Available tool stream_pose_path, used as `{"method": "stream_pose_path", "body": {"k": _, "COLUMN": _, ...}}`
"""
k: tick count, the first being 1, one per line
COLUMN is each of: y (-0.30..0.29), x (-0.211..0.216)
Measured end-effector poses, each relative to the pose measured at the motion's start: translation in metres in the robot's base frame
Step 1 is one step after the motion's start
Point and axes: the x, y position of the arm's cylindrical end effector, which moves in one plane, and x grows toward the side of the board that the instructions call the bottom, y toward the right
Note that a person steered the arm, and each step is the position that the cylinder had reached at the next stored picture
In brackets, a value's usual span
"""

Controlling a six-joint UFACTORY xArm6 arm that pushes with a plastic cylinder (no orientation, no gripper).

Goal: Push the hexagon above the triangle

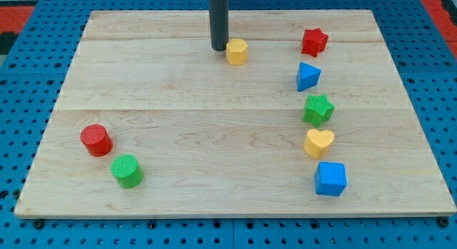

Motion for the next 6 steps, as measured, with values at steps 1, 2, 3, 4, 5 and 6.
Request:
{"method": "stream_pose_path", "body": {"k": 1, "y": 0.052, "x": 0.006}}
{"method": "stream_pose_path", "body": {"k": 2, "y": 0.091, "x": 0.017}}
{"method": "stream_pose_path", "body": {"k": 3, "y": 0.050, "x": 0.018}}
{"method": "stream_pose_path", "body": {"k": 4, "y": 0.036, "x": 0.053}}
{"method": "stream_pose_path", "body": {"k": 5, "y": 0.077, "x": 0.064}}
{"method": "stream_pose_path", "body": {"k": 6, "y": 0.103, "x": 0.048}}
